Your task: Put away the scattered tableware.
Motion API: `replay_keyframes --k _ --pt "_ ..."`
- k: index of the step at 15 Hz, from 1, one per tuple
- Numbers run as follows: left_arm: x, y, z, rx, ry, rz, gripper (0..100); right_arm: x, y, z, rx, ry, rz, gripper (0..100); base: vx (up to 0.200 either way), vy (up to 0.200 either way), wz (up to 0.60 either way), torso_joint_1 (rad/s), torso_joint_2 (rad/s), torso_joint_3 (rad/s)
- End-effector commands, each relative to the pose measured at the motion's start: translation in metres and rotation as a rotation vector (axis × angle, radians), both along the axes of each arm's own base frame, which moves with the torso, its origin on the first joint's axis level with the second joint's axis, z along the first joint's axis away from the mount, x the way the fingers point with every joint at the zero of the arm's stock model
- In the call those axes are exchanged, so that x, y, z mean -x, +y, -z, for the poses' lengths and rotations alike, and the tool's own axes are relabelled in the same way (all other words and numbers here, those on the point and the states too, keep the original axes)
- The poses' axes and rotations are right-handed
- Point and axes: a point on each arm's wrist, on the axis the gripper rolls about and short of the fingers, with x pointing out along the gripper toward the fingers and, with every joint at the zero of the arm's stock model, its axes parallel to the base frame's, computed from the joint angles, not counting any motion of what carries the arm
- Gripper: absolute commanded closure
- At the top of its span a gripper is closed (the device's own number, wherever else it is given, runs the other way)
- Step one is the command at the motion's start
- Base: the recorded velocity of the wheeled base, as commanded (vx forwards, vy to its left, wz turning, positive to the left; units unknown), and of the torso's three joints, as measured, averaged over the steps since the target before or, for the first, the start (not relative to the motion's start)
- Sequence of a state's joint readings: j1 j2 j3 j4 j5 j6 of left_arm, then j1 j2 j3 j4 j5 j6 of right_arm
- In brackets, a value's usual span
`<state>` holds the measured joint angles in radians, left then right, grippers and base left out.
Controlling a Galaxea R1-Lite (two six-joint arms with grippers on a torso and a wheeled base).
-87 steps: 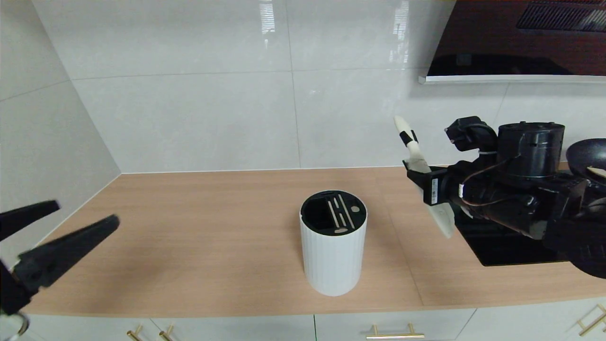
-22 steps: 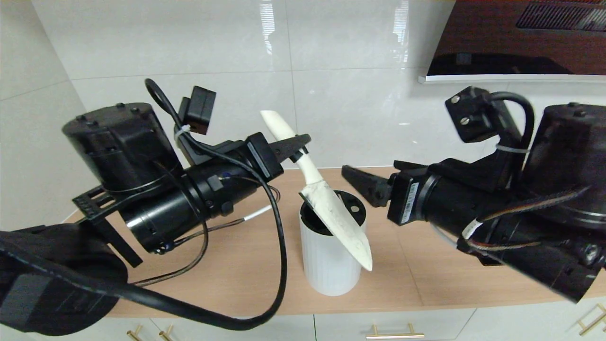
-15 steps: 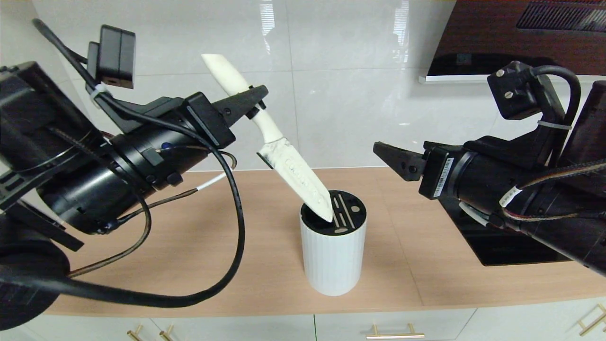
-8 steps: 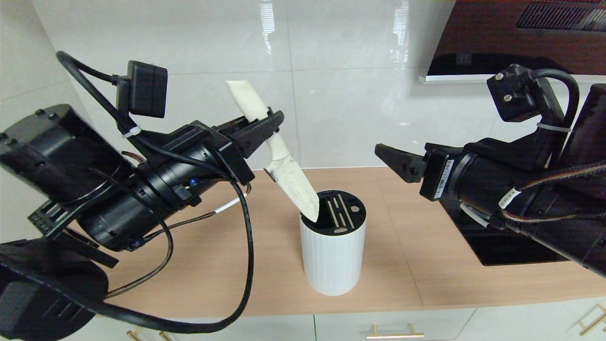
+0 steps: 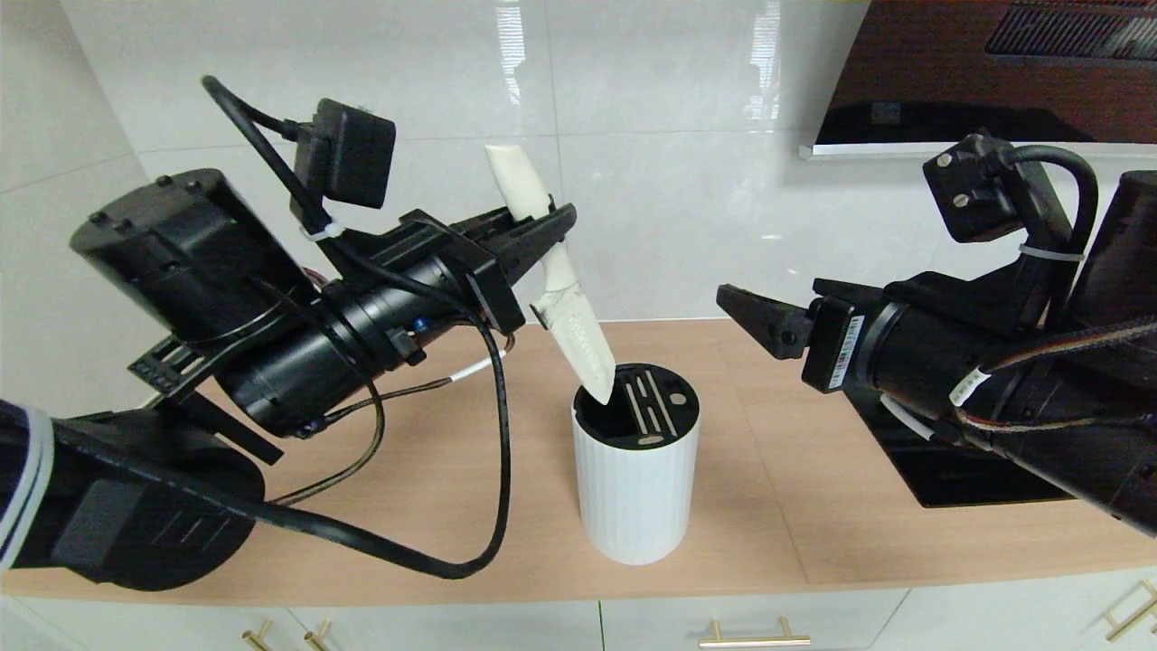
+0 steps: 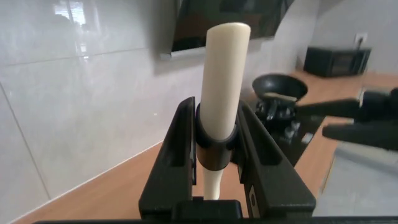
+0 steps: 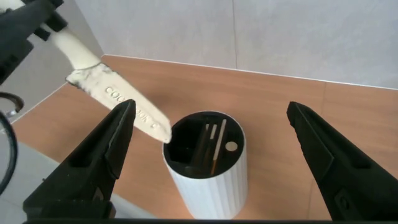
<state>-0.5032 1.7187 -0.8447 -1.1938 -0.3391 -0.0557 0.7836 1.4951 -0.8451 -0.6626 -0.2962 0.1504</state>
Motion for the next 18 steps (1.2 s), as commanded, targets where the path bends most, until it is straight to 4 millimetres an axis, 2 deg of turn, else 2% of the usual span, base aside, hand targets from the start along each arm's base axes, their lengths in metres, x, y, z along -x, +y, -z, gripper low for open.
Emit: replay_keyframes --k 1,2,4,12,18 --pt "-0.007 -0.007 0.019 -0.041 0.042 0.003 100 0.0 0.0 0.001 0.002 0.002 0.0 0 0.0 0.0 0.0 0.0 0.0 0.0" --pt "-0.008 -0.013 0.028 -0.055 0.063 0.015 100 0.0 0.0 0.001 0.004 0.003 0.0 0 0.0 0.0 0.0 0.0 0.0 0.0" --pt "-0.011 -0.016 0.033 -0.054 0.063 0.018 100 0.0 0.0 0.001 0.002 0.002 0.0 0 0.0 0.0 0.0 0.0 0.0 0.0" --pt "-0.019 -0.021 0.047 -0.063 0.08 0.019 100 -0.001 0.001 0.004 0.01 0.008 -0.002 0 0.0 0.0 0.0 0.0 0.0 0.0" --pt "-0.024 -0.036 0.075 -0.097 0.132 0.049 100 -0.001 0.001 0.006 0.015 0.012 -0.002 0 0.0 0.0 0.0 0.0 0.0 0.0"
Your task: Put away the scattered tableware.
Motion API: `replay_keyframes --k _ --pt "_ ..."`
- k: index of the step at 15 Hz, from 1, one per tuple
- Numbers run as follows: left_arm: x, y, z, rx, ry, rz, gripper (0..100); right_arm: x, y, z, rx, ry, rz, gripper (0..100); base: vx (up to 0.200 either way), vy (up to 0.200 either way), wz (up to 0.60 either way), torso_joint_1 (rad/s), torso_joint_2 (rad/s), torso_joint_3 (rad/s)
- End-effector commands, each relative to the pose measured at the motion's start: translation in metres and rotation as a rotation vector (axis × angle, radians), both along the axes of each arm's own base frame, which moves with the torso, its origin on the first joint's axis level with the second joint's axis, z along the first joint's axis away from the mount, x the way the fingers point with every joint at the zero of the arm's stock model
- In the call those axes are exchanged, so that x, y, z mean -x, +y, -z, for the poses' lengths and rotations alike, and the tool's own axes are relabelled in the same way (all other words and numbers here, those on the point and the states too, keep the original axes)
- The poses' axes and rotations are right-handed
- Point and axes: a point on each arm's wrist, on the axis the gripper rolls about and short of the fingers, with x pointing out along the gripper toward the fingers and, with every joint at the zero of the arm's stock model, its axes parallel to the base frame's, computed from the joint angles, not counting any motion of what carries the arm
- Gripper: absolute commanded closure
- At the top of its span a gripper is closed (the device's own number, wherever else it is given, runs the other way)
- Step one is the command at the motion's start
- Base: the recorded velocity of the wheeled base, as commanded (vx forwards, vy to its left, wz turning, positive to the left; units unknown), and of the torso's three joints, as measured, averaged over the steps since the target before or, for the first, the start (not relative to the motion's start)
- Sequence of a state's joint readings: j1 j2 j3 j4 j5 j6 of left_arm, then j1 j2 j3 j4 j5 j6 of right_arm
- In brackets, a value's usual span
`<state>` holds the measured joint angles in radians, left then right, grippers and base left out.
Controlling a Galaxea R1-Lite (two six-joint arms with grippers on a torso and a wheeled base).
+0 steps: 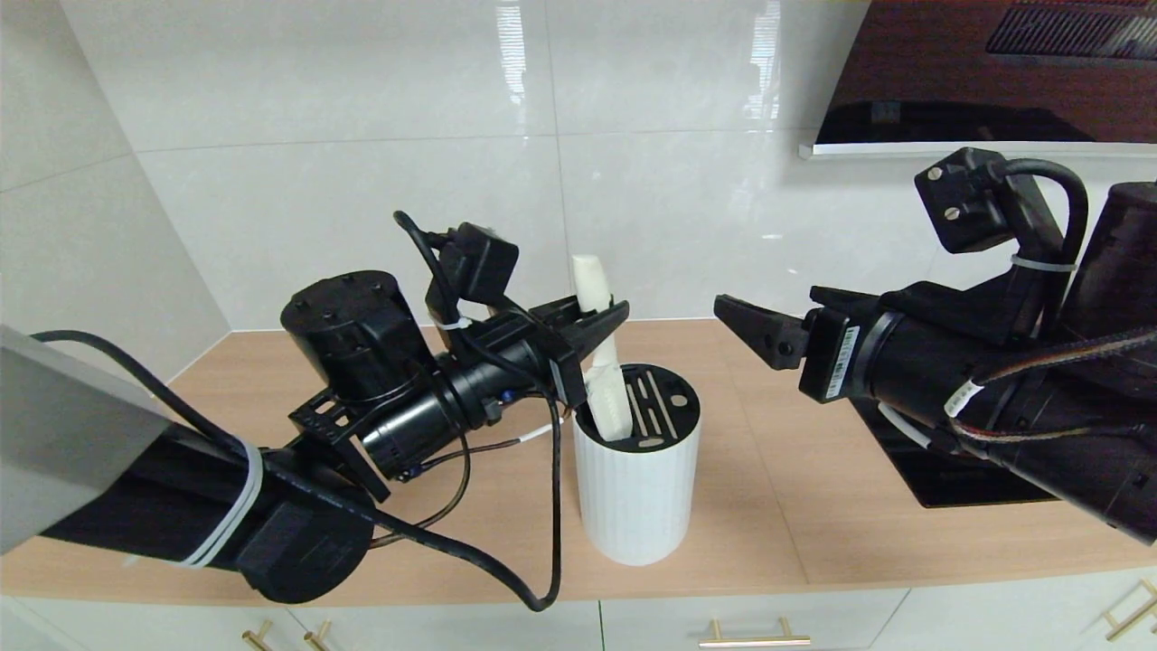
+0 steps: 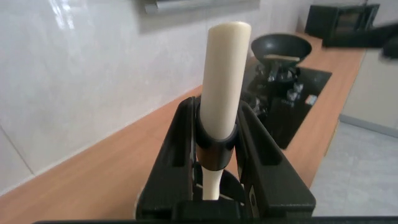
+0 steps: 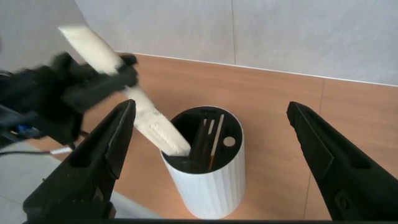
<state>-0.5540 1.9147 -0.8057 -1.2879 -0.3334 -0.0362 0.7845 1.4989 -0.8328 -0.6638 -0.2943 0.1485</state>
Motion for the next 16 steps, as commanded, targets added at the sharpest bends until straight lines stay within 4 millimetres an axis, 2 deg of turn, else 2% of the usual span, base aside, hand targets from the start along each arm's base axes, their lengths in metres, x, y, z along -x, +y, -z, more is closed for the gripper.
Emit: replay_keyframes --k 1,9,15,16 --pt "-0.003 -0.005 0.013 -0.02 0.031 0.007 100 0.0 0.001 0.001 0.004 0.002 -0.001 0 0.0 0.0 0.0 0.0 0.0 0.0" --pt "-0.016 -0.015 0.047 -0.057 0.089 0.011 100 -0.002 0.002 0.004 0.011 0.01 -0.001 0 0.0 0.0 0.0 0.0 0.0 0.0" --pt "-0.021 -0.024 0.06 -0.07 0.111 0.024 100 -0.002 0.002 0.004 0.011 0.01 -0.001 0 0.0 0.0 0.0 0.0 0.0 0.0" --pt "-0.021 -0.025 0.061 -0.07 0.111 0.025 0 -0.002 0.002 0.004 0.011 0.01 -0.001 0 0.0 0.0 0.0 0.0 0.0 0.0"
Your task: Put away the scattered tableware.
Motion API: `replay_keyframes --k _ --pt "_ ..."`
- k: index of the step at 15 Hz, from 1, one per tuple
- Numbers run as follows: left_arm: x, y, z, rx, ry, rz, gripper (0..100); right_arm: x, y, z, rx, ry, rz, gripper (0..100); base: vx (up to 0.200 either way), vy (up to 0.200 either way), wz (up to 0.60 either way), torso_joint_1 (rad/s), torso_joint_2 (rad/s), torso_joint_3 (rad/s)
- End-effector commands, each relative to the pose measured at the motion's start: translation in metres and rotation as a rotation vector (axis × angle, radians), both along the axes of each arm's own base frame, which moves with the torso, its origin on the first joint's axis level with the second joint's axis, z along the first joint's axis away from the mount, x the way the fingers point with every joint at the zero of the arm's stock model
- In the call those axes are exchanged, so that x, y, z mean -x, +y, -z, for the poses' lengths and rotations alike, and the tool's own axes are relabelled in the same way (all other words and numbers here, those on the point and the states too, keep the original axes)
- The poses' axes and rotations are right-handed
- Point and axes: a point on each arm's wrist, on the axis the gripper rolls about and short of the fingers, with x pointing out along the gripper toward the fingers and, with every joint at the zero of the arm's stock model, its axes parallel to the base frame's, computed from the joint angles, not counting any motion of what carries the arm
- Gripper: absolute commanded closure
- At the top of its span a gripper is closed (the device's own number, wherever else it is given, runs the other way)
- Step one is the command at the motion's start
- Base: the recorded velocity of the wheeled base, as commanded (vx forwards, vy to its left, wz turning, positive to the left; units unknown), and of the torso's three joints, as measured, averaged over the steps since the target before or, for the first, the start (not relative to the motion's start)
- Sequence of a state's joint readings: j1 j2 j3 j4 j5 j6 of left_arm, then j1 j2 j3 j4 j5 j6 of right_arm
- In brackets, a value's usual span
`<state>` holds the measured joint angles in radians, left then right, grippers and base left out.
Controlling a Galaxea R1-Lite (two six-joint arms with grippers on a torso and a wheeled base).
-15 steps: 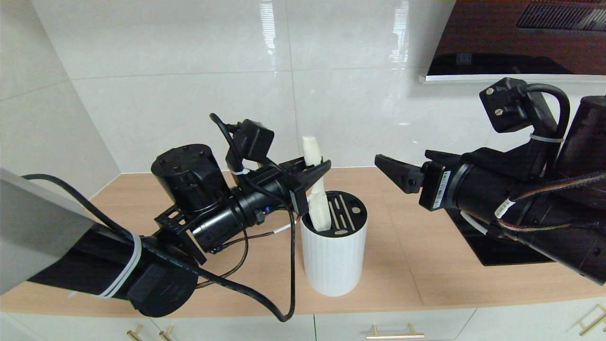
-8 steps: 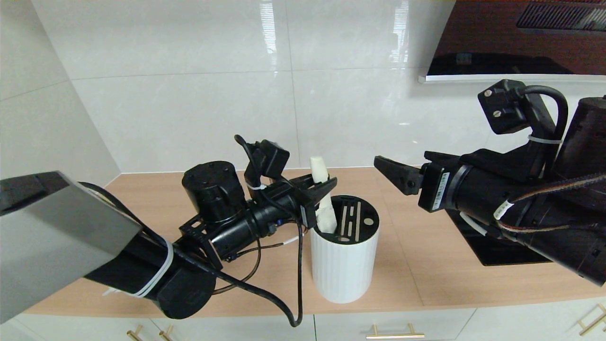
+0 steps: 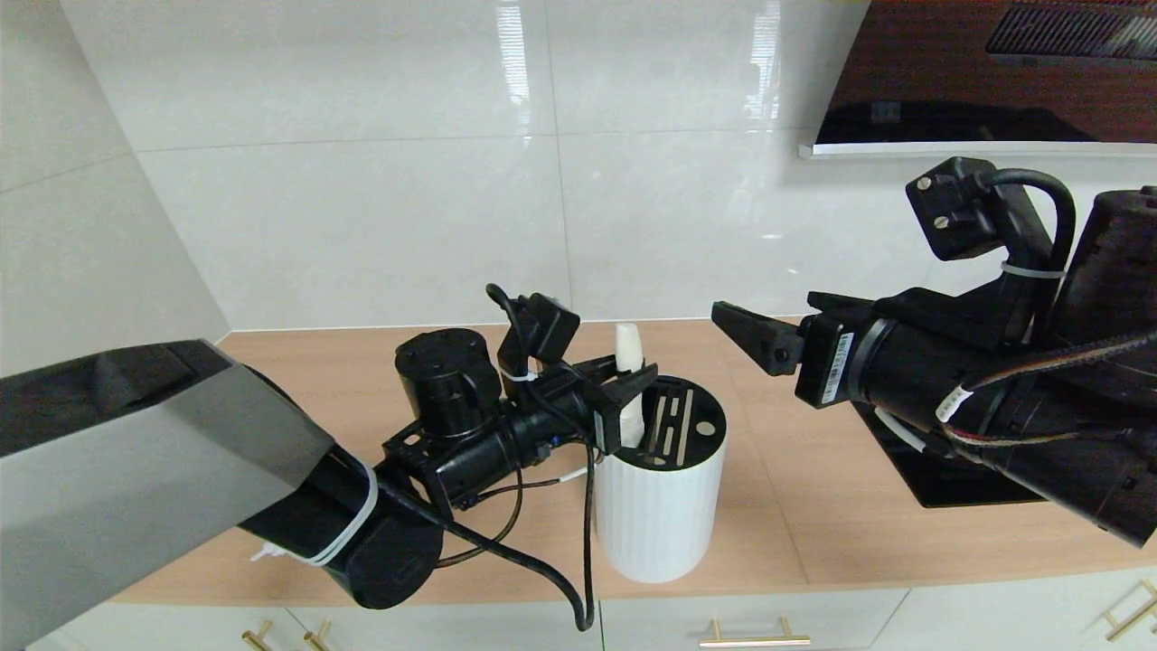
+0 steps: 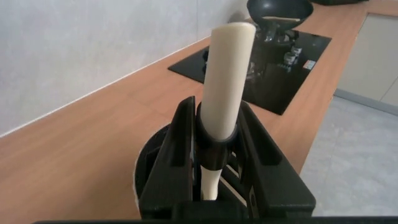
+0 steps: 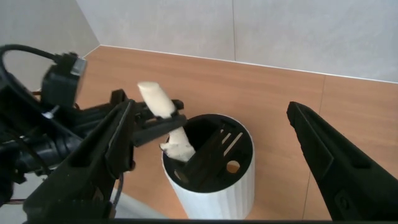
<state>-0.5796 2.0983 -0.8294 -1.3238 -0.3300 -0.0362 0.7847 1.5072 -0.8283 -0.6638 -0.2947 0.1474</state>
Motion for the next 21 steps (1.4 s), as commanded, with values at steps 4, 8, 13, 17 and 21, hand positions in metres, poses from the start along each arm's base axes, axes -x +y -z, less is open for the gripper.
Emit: replay_keyframes --k 4,8,13,17,21 --pt "-0.004 -0.002 -0.007 0.044 -0.047 -0.03 0 -0.001 0.0 0.001 0.001 0.001 0.001 0 0.0 0.0 0.0 0.0 0.0 0.0" --pt "-0.001 -0.001 -0.017 0.062 -0.074 -0.034 0 0.0 0.001 0.001 0.001 0.001 -0.001 0 0.0 0.0 0.0 0.0 0.0 0.0" --pt "0.011 0.009 -0.062 0.177 -0.213 -0.083 0 0.0 -0.001 0.001 0.001 0.001 0.002 0 0.0 0.0 0.0 0.0 0.0 0.0" --pt "0.042 0.043 -0.133 0.373 -0.366 -0.156 0 0.004 -0.027 -0.004 0.016 -0.035 0.06 0 0.0 0.0 0.0 0.0 0.0 0.0" --pt "0.072 0.097 -0.155 0.399 -0.402 -0.28 0 0.032 -0.058 0.009 0.033 -0.027 0.075 0 0.0 0.0 0.0 0.0 0.0 0.0"
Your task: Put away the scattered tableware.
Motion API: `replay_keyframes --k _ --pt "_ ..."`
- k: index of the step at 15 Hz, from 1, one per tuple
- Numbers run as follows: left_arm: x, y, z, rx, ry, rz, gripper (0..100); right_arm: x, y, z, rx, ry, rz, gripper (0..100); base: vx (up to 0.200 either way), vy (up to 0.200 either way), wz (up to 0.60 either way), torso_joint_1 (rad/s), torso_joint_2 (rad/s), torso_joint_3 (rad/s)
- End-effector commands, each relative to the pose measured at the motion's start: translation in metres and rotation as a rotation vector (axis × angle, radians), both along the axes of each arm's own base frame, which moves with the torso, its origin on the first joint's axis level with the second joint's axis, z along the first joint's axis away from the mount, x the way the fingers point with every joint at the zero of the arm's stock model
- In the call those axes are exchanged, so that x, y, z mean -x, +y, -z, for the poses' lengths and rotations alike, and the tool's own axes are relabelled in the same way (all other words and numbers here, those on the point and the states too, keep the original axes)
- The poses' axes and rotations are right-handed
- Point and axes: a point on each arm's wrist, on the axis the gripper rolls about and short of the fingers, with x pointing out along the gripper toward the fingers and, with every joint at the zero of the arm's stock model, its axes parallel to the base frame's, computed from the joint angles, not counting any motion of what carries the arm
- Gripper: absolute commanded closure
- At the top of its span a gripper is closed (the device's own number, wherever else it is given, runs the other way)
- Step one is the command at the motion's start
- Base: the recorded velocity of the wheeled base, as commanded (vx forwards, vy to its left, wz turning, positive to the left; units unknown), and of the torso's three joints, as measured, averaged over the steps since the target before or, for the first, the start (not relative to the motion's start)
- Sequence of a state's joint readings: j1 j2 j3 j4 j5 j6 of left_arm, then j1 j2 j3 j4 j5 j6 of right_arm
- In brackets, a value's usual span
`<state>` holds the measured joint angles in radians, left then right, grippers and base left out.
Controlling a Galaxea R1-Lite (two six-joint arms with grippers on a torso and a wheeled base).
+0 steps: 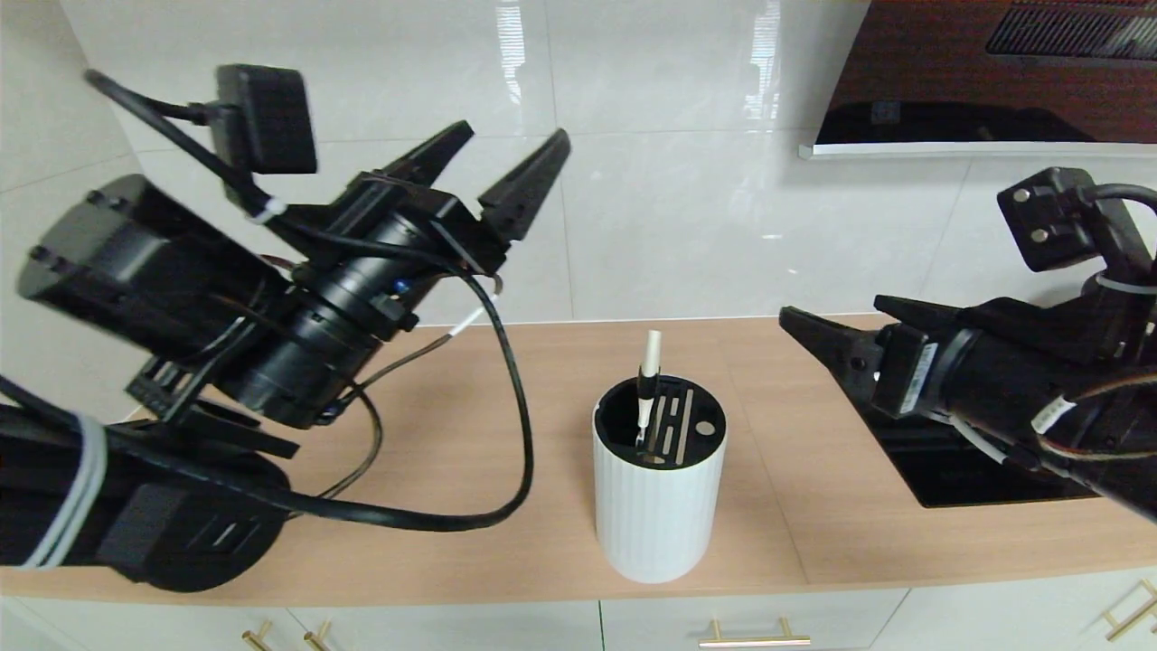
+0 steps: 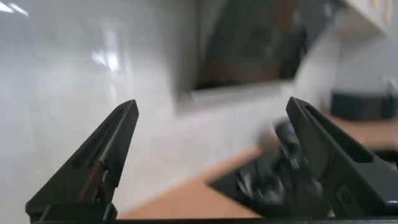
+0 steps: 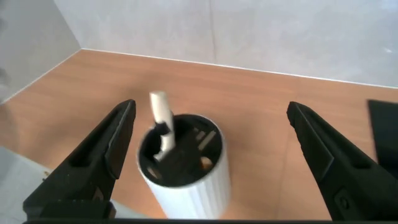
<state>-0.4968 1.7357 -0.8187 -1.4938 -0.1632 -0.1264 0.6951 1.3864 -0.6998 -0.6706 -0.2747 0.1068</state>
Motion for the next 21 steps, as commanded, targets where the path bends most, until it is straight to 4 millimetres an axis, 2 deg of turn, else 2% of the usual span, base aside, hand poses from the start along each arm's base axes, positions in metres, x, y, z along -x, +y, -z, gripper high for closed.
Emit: replay_keyframes --k 1,2,3,5,6,7,8,9,11,12,13,14,15,17,19,20,21 --pt "0.04 0.052 -0.015 0.034 -0.024 -0.12 0 0.034 -0.031 0.005 -0.008 -0.029 0.012 0 0.0 0.0 0.0 0.0 0.0 0.0" --pt "0.045 0.058 -0.012 0.03 -0.018 -0.134 0 0.04 -0.038 0.005 -0.012 -0.042 0.019 0 0.0 0.0 0.0 0.0 0.0 0.0" --pt "0.073 0.082 -0.003 0.02 0.002 -0.196 0 0.062 -0.065 0.004 -0.034 -0.097 0.075 0 0.0 0.0 0.0 0.0 0.0 0.0" --pt "0.114 0.1 0.008 0.016 0.017 -0.227 0 0.09 -0.108 -0.009 -0.1 -0.223 0.243 0 0.0 0.0 0.0 0.0 0.0 0.0" --pt "0.13 0.105 0.011 0.013 0.029 -0.23 0 0.106 -0.119 -0.011 -0.118 -0.273 0.275 0 0.0 0.0 0.0 0.0 0.0 0.0" --pt "0.153 0.112 0.013 0.012 0.044 -0.232 0 0.132 -0.13 -0.009 -0.129 -0.315 0.289 0 0.0 0.0 0.0 0.0 0.0 0.0" --pt "0.175 0.119 0.016 0.029 0.069 -0.233 0 0.157 -0.139 0.0 -0.102 -0.324 0.3 0 0.0 0.0 0.0 0.0 0.0 0.0" --pt "0.187 0.122 0.017 0.042 0.083 -0.231 0 0.169 -0.144 0.006 -0.07 -0.322 0.312 0 0.0 0.0 0.0 0.0 0.0 0.0" --pt "0.25 0.14 0.027 0.083 0.115 -0.206 0 0.214 -0.159 0.038 -0.001 -0.277 0.339 0 0.0 0.0 0.0 0.0 0.0 0.0" --pt "0.272 0.147 0.033 0.094 0.125 -0.211 0 0.228 -0.162 0.043 0.016 -0.278 0.37 0 0.0 0.0 0.0 0.0 0.0 0.0" --pt "0.29 0.15 0.04 0.11 0.14 -0.228 0 0.236 -0.161 0.05 0.025 -0.275 0.424 0 0.0 0.0 0.0 0.0 0.0 0.0" --pt "0.3 0.152 0.044 0.116 0.143 -0.224 0 0.24 -0.16 0.052 0.026 -0.286 0.446 0 0.0 0.0 0.0 0.0 0.0 0.0" --pt "0.317 0.153 0.056 0.107 0.128 -0.222 0 0.239 -0.158 0.055 0.031 -0.281 0.477 0 0.0 0.0 0.0 0.0 0.0 0.0" --pt "0.321 0.152 0.064 0.131 0.128 -0.297 0 0.24 -0.155 0.055 0.033 -0.282 0.544 0 0.0 0.0 0.0 0.0 0.0 0.0" --pt "0.321 0.15 0.063 0.164 0.104 -0.38 0 0.238 -0.151 0.066 0.049 -0.261 0.613 0 0.0 0.0 0.0 0.0 0.0 0.0" --pt "0.33 0.145 0.07 0.166 0.06 -0.441 0 0.243 -0.147 0.085 0.056 -0.28 0.652 0 0.0 0.0 0.0 0.0 0.0 0.0" --pt "0.332 0.143 0.078 0.154 0.053 -0.441 0 0.237 -0.147 0.092 0.061 -0.251 0.655 0 0.0 0.0 0.0 0.0 0.0 0.0"
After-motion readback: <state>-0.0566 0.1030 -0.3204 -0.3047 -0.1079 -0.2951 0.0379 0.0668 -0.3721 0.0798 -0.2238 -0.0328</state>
